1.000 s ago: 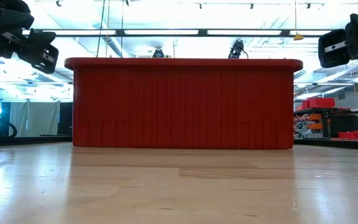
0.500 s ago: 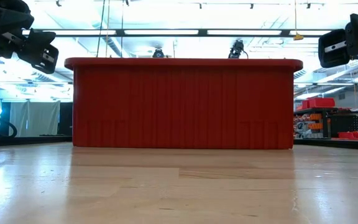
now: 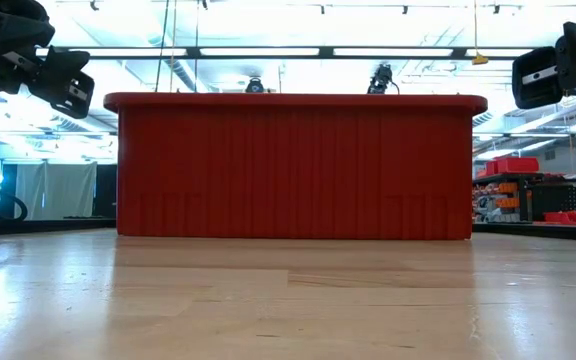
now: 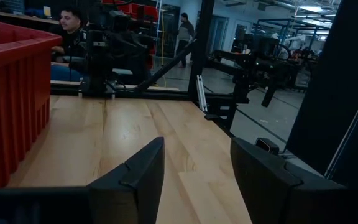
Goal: Pick and place slides into bin
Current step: Return to Home Position
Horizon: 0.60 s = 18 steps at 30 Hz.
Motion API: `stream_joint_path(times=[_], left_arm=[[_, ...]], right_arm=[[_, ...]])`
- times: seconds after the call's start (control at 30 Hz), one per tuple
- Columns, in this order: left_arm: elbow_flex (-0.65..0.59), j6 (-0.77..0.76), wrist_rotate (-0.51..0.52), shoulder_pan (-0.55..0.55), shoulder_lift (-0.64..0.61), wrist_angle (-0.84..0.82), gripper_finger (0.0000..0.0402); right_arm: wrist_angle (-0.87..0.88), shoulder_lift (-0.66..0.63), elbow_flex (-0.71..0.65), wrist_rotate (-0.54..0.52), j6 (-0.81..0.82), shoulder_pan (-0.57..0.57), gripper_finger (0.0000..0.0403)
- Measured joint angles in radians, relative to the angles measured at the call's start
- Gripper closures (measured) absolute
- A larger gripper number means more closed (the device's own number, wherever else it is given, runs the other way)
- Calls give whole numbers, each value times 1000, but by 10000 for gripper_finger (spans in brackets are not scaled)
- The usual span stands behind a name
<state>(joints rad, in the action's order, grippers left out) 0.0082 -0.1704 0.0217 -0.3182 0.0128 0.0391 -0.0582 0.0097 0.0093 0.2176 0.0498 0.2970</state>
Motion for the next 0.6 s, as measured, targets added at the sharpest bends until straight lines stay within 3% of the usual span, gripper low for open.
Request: stream_joint_path(times=[0.6], left_arm=[[0,-1,0,0,0,0,214]], right_arm=[[0,0,0,0,0,0,287]])
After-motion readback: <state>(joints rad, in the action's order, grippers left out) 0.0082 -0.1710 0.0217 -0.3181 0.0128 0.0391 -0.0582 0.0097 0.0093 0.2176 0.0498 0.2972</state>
